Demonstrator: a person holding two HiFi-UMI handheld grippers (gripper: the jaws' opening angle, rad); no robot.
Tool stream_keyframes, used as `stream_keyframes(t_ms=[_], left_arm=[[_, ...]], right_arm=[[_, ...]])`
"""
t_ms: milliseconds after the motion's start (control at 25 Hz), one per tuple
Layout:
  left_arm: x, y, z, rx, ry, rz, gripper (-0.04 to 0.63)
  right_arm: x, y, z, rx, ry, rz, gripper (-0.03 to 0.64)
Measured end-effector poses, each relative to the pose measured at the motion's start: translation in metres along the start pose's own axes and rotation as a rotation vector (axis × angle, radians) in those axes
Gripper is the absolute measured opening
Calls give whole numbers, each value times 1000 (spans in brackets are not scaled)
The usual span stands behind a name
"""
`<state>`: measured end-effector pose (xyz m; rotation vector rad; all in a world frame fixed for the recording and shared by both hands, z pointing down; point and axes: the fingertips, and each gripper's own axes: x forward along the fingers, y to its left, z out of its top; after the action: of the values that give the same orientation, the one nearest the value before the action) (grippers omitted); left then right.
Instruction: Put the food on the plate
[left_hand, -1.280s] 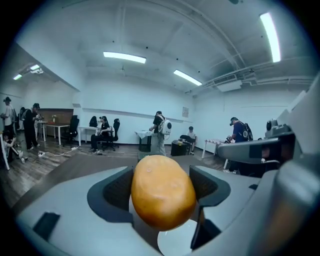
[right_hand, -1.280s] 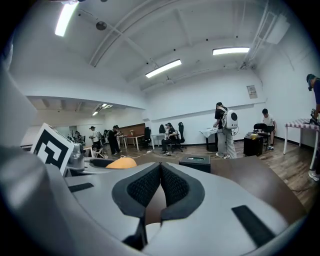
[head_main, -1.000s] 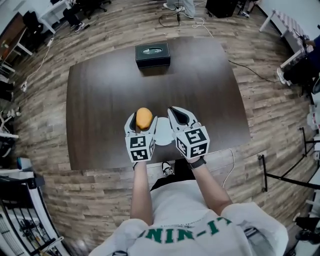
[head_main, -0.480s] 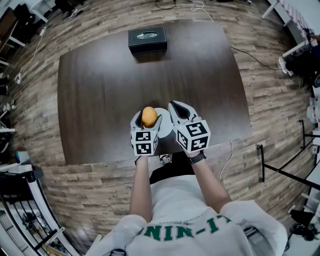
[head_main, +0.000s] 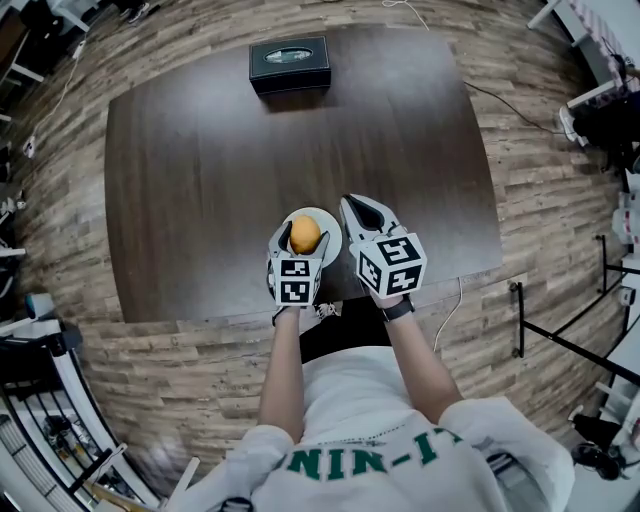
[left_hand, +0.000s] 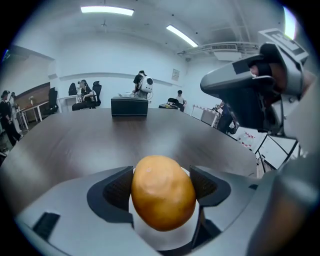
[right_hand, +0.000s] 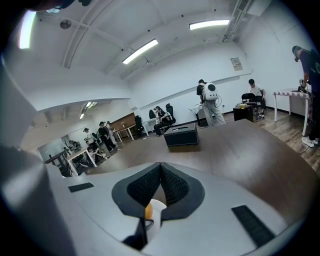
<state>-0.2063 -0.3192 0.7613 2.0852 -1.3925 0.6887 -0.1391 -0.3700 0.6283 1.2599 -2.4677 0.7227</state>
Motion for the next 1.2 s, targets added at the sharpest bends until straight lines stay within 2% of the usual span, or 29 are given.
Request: stream_keyframes(t_ms=[160,600,920,1200], left_arm=[[6,-3,-13,9,37,-2,359],[12,-4,-26,8,71,17,378],[-2,-1,-9,-9,4,12,403],[-30,13,29,-40,-85,20,402]], right_arm=[[0,-4,0,2,3,-6,17],[0,-6,-2,6,9,-3,17],[-7,-3,6,-1,-11,-4,17],[-12,9,23,-20,-43,3,17]])
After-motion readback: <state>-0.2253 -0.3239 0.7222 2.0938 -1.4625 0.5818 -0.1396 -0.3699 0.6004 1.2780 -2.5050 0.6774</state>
